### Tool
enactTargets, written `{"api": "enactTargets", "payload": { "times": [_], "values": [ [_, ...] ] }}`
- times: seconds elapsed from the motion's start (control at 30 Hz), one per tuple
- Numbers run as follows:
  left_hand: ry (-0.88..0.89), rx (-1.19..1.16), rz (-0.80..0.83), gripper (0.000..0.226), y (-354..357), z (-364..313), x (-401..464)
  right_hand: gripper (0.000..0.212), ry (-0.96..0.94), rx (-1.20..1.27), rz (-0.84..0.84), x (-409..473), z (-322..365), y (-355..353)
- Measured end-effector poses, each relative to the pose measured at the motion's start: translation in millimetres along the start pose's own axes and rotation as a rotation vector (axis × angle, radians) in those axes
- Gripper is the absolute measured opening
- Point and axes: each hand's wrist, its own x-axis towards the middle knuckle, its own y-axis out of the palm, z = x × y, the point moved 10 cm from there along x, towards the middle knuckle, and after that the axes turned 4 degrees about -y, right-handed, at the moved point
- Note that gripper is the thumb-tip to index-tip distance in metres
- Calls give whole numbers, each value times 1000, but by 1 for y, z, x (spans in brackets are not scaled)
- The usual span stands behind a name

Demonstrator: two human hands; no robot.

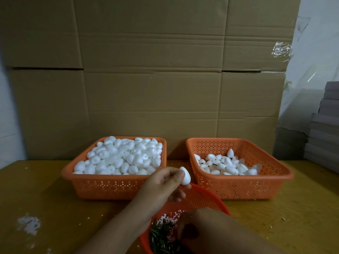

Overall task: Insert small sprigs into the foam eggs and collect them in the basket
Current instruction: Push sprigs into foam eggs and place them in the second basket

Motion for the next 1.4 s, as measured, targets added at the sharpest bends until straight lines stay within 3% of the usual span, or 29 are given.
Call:
{"api": "enactTargets", "payload": {
  "times": [0.13, 0.3, 0.5, 0.67, 0.93, 1.17, 1.27, 1.4],
  "values": [
    [-36, -48, 1, 22, -1, 0, -2, 23, 68, 5, 65, 3, -4, 5],
    [-52, -85, 13, 14, 2, 1, -2, 25, 33, -1, 12, -2, -1, 0],
    [-41, -85, 7, 19, 1, 2, -3, 22, 51, -17, 45, -3, 2, -3],
    [-38, -65, 20, 37, 2, 1, -3, 21, 41, -20, 34, -6, 4, -4],
    [-74, -85, 7, 31, 1, 5, -1, 21, 63, -18, 63, -4, 4, -4],
    [-39, -81, 32, 30, 1, 4, -2, 35, 95, -43, 154, 8, -2, 4],
    [-17, -122, 31, 29, -1, 2, -2, 41, 19, -34, 106, 10, -8, 16],
    [5, -152, 35, 26, -1, 0, -2, 23, -8, 9, -3, -4, -4, 6]
  ]
}}
